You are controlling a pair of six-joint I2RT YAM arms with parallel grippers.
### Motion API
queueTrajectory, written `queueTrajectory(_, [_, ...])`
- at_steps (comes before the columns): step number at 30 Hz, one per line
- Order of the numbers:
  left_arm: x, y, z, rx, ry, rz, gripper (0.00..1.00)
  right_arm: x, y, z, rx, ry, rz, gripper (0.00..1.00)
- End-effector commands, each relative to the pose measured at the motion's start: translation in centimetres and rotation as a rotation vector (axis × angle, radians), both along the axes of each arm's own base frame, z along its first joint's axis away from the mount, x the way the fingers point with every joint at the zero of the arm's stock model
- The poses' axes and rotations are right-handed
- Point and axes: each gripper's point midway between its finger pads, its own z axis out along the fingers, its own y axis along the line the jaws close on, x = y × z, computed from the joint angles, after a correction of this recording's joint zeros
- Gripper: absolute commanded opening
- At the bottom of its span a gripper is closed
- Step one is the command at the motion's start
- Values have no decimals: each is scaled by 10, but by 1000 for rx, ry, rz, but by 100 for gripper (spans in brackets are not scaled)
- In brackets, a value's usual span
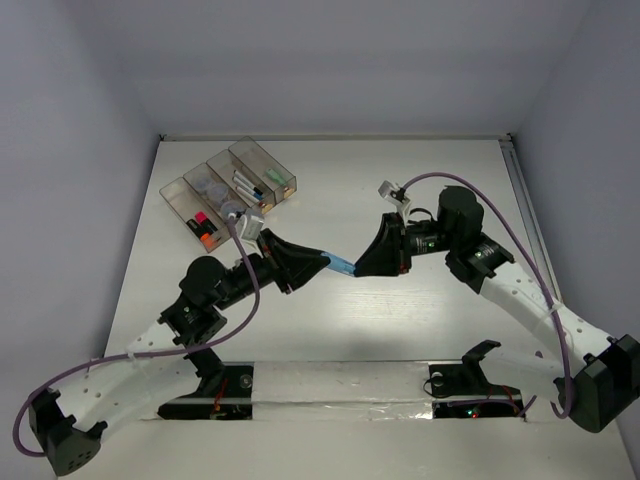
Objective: Sort the stationery into containers
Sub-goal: Close the pen cap on the pen.
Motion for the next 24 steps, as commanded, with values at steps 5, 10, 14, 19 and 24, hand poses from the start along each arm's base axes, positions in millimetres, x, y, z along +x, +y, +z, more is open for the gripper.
queueTrajectory(5, [-16,2,43,-87,-103,-60,10,4,1,9,29,-31,-12,0])
queueTrajectory(10, [-17,-4,36,-76,-92,-96,0,9,4,21,48,-35,-27,0])
queueTrajectory(14, [-19,-11,27,-101,-59,-135,0,21,9,41,88,-61,-59,0])
queueTrajectory(19, [-23,-28,8,-87,-9,-173,0,40,18,65,148,-73,-105,0])
queueTrajectory(24, [-21,-33,-11,-73,44,-170,0,50,23,113,226,-172,-122,0])
